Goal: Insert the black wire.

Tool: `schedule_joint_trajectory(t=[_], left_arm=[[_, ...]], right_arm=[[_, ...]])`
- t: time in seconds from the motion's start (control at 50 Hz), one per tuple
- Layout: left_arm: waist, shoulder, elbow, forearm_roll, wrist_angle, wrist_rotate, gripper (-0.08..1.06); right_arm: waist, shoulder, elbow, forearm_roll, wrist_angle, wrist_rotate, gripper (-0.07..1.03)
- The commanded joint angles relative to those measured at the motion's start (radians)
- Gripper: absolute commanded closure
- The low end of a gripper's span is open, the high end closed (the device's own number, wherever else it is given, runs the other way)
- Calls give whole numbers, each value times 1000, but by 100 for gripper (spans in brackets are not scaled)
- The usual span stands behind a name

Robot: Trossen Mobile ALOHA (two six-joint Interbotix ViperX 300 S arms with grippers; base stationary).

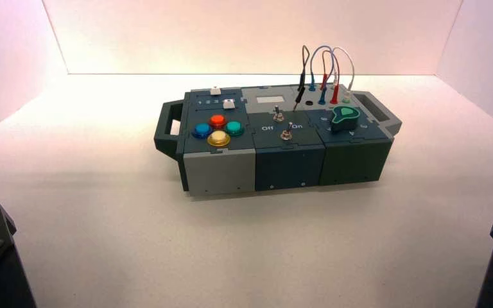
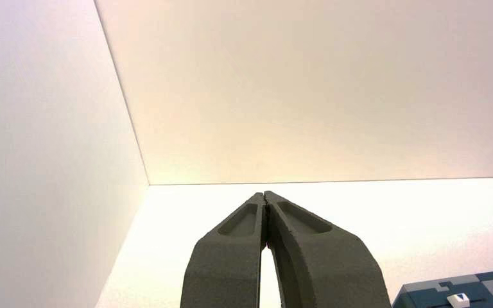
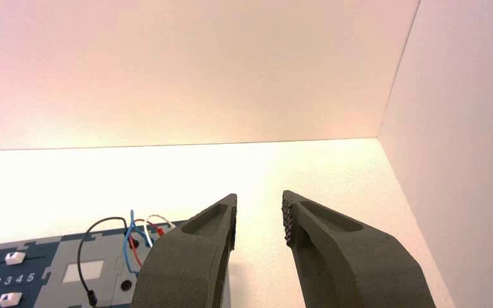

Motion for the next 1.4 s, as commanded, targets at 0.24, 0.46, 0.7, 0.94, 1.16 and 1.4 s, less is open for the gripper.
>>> schedule_joint_trajectory(t=[0.24, 0.46, 0.7, 0.94, 1.16, 1.4], left_arm=[[-3, -5, -20, 3, -5, 0, 100], [-3, -6, -18, 5, -6, 0, 100], [-25, -14, -21, 8, 2, 5, 100], [-106, -21, -29, 23, 41, 52, 100], [-164, -14, -48, 25, 104, 55, 100], [-204, -14, -74, 25, 209, 55, 100]], right_arm=[[0, 5, -14, 3, -11, 0, 57], [0, 6, -14, 3, -11, 0, 57], [9, 6, -18, 3, 2, 0, 57], [80, 32, -41, 17, 63, 0, 57], [106, 74, -95, 55, 164, 0, 50], [106, 124, -163, 101, 337, -2, 48]])
